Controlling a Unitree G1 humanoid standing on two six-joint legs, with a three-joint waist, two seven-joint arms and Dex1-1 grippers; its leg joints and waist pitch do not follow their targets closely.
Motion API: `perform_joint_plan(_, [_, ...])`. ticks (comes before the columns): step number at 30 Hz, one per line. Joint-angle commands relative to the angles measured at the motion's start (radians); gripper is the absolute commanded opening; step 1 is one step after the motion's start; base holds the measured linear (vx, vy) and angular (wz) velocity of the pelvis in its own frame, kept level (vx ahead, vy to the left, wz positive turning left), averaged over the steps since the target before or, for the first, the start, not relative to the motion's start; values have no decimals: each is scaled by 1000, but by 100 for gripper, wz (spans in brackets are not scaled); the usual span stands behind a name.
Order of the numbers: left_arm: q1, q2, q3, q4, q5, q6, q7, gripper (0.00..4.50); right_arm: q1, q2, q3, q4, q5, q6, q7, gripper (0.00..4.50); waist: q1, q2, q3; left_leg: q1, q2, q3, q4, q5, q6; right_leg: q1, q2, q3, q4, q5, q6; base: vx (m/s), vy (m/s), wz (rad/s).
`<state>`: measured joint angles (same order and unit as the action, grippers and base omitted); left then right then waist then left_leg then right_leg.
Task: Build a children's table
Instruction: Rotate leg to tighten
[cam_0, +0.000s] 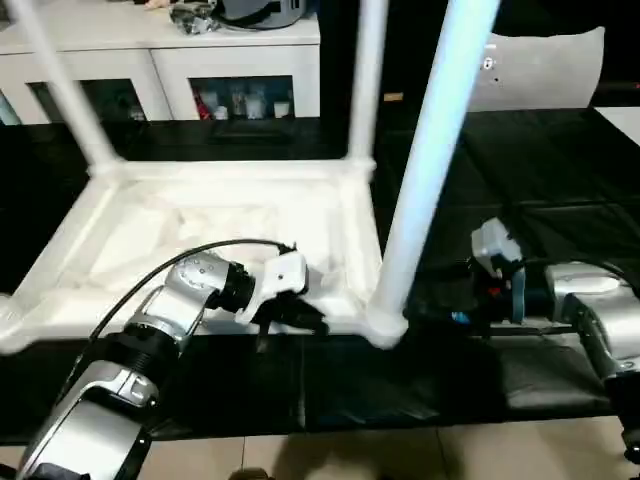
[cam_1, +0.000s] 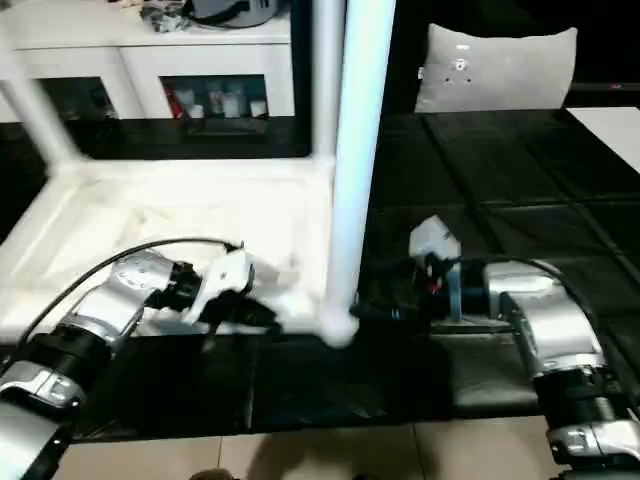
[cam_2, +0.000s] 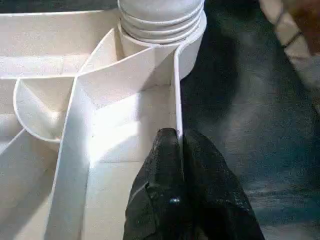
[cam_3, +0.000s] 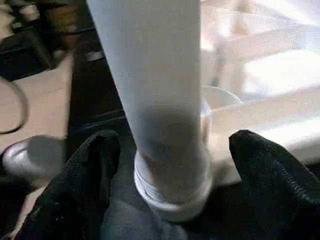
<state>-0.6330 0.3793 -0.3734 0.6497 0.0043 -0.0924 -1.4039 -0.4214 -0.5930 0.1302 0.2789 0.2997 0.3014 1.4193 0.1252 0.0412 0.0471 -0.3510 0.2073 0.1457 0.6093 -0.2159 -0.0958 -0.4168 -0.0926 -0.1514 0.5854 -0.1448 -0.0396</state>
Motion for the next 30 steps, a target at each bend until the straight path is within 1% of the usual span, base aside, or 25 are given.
perform_joint_plan(1, [-15,-1,-22,-49,-2,-42,-39,0,-15,5,16,-12,16,7,25,348,-2,-20,-80,-8,21,14,-60,-56,119,77,-56,57,-64,-300,-126,0,0,0])
perform_joint_plan(3, [-17,-2,-22,-48,0,-48,-37,0,-13,11,23,-16,19,6,23,342,-2,-20,-79,-8,19,15,-61,-59,115,77,-56,56,-68,-316,-118,0,0,0])
perform_joint_plan(4, [-19,-3,-21,-45,0,-54,-38,0,-12,15,29,-18,21,6,28,325,-2,-22,-79,-10,17,16,-60,-58,108,78,-55,55,-69,-333,-106,0,0,0])
perform_joint_plan(6, [-21,-6,-20,-42,1,-57,-37,0,-11,25,33,-15,17,-7,22,305,-1,-21,-79,-10,17,16,-60,-55,106,78,-55,55,-70,-338,-100,0,0,0])
perform_joint_plan(8, [-25,-9,-19,-35,1,-64,-41,0,-13,37,37,-4,16,-10,26,301,-1,-21,-79,-10,17,15,-61,-56,103,77,-54,54,-71,-344,-93,0,0,0])
perform_joint_plan(9, [-26,-9,-19,-33,0,-66,-42,0,-14,39,39,-1,16,-10,29,278,0,-20,-81,-10,18,15,-61,-52,103,77,-55,54,-70,-338,-94,0,0,0])
perform_joint_plan(10, [-26,-9,-19,-33,0,-66,-42,0,-14,39,39,-1,16,-10,29,267,0,-20,-80,-10,19,14,-61,-47,104,76,-54,55,-69,-329,-96,0,0,0])
perform_joint_plan(12, [-27,-9,-19,-30,0,-70,-44,0,-15,39,40,1,17,-9,34,260,2,-20,-81,-10,19,14,-61,-45,104,76,-54,55,-68,-322,-98,0,0,0])
perform_joint_plan(13, [-26,-9,-16,-28,-3,-65,-41,0,-14,40,44,1,25,11,44,260,3,-20,-81,-10,19,15,-61,-45,105,76,-54,55,-68,-322,-98,0,0,0])
perform_joint_plan(15, [-24,-7,-13,-25,-4,-59,-33,0,-11,45,49,1,39,35,47,223,6,-20,-81,-11,18,15,-60,-40,107,77,-54,55,-67,-320,-98,0,0,0])
perform_joint_plan(18, [-24,-11,-5,-21,-2,-29,-6,0,2,65,40,-5,49,71,5,214,10,-19,-79,-9,18,16,-61,-44,101,75,-54,55,-70,-335,-93,0,0,0])
perform_joint_plan(19, [-25,-15,0,-18,-1,-11,12,0,9,77,34,-10,54,93,-21,207,8,-19,-77,-9,18,17,-62,-56,94,74,-53,54,-74,-356,-86,0,0,0])
perform_joint_plan(20, [-25,-16,1,-18,-1,-8,14,0,10,78,33,-10,54,95,-25,207,8,-21,-77,-8,14,17,-63,-69,88,76,-54,52,-77,-382,-75,0,0,0])
perform_joint_plan(21, [-30,-37,17,-17,-6,53,61,0,16,117,21,1,33,116,-122,207,7,-11,-75,-6,13,17,-63,-81,80,73,-53,51,-84,-406,-65,0,0,0])
perform_joint_plan(22, [-30,-39,18,-18,-6,59,66,0,15,122,21,4,29,116,-134,207,3,-14,-72,-3,12,17,-65,-99,68,70,-52,47,-90,-435,-57,0,0,0])
perform_joint_plan(24, [-38,-72,33,-27,-4,131,135,0,9,185,7,36,-17,104,-280,207,0,-15,-71,-2,7,18,-64,-113,55,71,-51,44,-95,-467,-43,0,0,0])
perform_joint_plan(25, [-47,-108,46,-34,5,196,218,0,-1,249,-17,50,-43,117,-418,206,-17,-13,-69,-2,4,17,-65,-125,35,70,-50,38,-100,-497,-26,0,0,0])
perform_joint_plan(26, [-50,-119,50,-36,9,215,243,0,-5,267,-25,53,-47,124,-458,206,-24,-13,-68,-2,3,15,-65,-134,31,70,-50,34,-105,-509,-20,0,0,0])
perform_joint_plan(27, [-61,-155,62,-40,14,272,314,0,-19,323,-47,60,-59,150,-570,205,-32,-13,-68,-3,2,13,-65,-140,26,72,-50,30,-106,-520,-13,0,0,0])
perform_joint_plan(28, [-63,-164,65,-40,14,285,328,0,-24,335,-52,61,-61,157,-594,205,-47,-10,-68,-4,2,10,-66,-152,24,76,-50,25,-110,-521,-9,0,0,0])
perform_joint_plan(29, [-71,-187,73,-37,16,311,371,0,-39,367,-65,73,-68,170,-660,203,-54,-9,-69,-7,3,7,-66,-155,25,79,-50,21,-111,-517,-6,0,0,0])
perform_joint_plan(30, [-77,-201,79,-33,18,323,398,0,-50,386,-74,82,-72,176,-701,203,-67,-8,-69,-5,1,8,-65,-167,31,77,-49,20,-116,-508,-7,0,0,0])
